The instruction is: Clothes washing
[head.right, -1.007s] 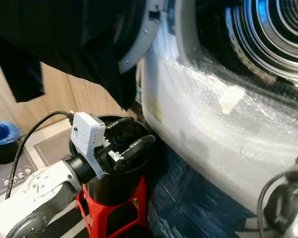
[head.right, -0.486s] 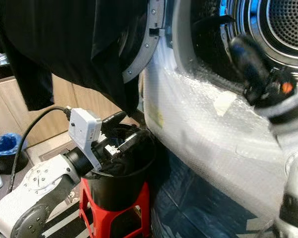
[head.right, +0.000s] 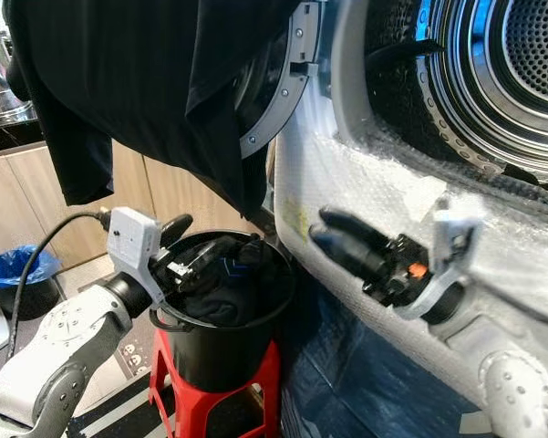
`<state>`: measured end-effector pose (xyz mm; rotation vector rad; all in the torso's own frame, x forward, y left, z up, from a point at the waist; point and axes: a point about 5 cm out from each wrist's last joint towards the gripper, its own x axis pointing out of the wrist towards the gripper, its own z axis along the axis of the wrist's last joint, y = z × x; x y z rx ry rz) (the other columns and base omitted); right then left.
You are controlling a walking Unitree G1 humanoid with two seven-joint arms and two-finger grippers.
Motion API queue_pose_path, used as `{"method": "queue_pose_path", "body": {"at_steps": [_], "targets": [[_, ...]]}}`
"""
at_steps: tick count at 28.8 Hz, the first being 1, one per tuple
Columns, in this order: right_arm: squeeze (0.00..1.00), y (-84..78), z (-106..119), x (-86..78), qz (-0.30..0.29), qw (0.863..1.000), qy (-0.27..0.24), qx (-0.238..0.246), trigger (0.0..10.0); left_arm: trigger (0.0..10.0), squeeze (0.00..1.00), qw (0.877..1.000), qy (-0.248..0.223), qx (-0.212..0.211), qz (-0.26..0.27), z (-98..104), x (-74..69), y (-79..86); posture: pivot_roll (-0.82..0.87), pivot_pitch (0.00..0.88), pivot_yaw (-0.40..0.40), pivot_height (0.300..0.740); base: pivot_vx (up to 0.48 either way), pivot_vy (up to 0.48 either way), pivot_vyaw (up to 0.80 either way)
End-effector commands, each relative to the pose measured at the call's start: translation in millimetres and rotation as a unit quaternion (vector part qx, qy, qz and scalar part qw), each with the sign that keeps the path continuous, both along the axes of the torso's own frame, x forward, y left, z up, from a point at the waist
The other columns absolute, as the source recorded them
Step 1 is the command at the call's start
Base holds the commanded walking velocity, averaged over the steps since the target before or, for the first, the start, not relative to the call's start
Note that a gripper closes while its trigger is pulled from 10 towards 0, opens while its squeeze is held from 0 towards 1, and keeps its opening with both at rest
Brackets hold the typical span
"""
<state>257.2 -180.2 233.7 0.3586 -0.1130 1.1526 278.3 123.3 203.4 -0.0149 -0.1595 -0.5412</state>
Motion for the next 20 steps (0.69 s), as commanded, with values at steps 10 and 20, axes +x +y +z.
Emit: {"method": "queue_pose_path", "body": {"at_steps": [10,20], "targets": [[0.0,2.0,-27,3.1,-0.05,0.997,0.037,-0.034,10.0,10.0,1.0,0.995,0.092,0.0,0.03,-58,30.4,18.0,0.01,0.0,-0.034,0.74,0.0,0.0,0.0],[0.0,7.6,-38,-12.4,-0.071,0.996,0.051,-0.03,10.0,10.0,0.0,0.992,0.099,0.078,0.007,-73,65.3,16.8,-0.06,0.0,-0.001,0.74,0.0,0.0,0.0]]}}
